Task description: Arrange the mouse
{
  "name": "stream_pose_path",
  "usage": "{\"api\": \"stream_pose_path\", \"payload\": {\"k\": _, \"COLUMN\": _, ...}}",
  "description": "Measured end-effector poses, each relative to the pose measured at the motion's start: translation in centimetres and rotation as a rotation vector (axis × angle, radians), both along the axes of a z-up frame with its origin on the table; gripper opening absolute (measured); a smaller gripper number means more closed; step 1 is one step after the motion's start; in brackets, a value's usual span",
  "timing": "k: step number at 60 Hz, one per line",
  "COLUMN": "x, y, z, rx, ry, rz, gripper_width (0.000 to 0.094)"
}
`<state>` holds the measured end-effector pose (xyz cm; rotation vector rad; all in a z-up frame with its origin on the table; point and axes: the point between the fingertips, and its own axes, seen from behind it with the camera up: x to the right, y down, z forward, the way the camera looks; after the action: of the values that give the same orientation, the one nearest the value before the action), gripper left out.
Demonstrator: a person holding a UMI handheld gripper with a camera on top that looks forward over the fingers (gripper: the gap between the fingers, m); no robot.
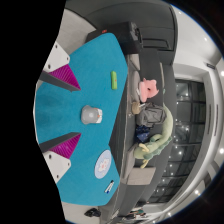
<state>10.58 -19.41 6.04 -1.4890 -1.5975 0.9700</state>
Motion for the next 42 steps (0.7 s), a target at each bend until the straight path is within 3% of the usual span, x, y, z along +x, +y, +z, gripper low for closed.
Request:
{"api": "stream_pose_path", "payload": {"k": 19, "x": -9.0, "y": 1.3, "z": -3.3, "rx": -0.004, "ry": -0.029, "rz": -0.074, "gripper_width": 0.085}}
{"api": "stream_pose_path", "payload": {"k": 42, "x": -16.1, "y": 0.9, "z": -7.1, "rx": -0.003, "ry": -0.13, "rz": -0.07, "gripper_width": 0.085}}
